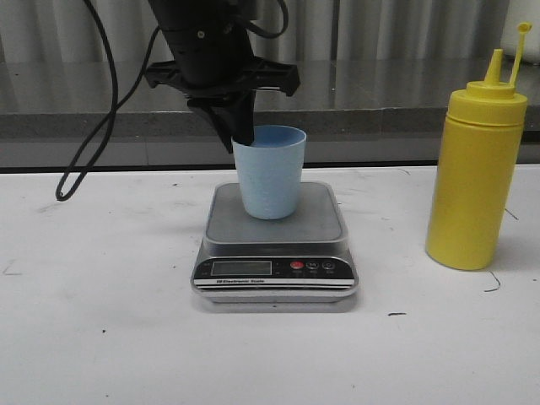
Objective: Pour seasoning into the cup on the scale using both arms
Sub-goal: 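Carry the blue cup with the left gripper onto the scale and release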
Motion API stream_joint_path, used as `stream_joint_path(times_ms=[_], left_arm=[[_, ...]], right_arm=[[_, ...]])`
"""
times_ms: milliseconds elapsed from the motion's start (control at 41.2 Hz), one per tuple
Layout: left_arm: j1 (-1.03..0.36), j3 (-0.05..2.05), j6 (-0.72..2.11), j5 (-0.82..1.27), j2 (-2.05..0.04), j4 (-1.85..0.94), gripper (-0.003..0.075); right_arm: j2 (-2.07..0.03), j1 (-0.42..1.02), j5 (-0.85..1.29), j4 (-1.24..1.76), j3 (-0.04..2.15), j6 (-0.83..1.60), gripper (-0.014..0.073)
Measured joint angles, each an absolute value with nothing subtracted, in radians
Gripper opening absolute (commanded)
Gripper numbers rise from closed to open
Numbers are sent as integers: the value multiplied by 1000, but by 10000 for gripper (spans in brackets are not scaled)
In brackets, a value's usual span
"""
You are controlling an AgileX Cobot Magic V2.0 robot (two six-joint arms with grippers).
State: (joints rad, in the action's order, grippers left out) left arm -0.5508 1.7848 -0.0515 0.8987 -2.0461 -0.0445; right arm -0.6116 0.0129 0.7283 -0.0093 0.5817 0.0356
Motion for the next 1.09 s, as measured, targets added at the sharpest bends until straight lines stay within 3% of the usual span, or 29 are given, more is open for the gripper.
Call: stream_joint_path(times_ms=[97, 170, 534, 1092], left_arm=[[-551, 1785, -52, 894, -2049, -44, 282], [-552, 1785, -52, 893, -2049, -49, 322], [-555, 1741, -35, 938, -1924, -21, 313], [-378, 1168, -29, 817, -1329, -14, 313]], right_arm=[[-612, 13, 728, -9, 582, 36, 517], [-612, 13, 728, -9, 582, 36, 517], [-612, 13, 728, -9, 582, 36, 517], [-612, 13, 728, -9, 582, 36, 517]])
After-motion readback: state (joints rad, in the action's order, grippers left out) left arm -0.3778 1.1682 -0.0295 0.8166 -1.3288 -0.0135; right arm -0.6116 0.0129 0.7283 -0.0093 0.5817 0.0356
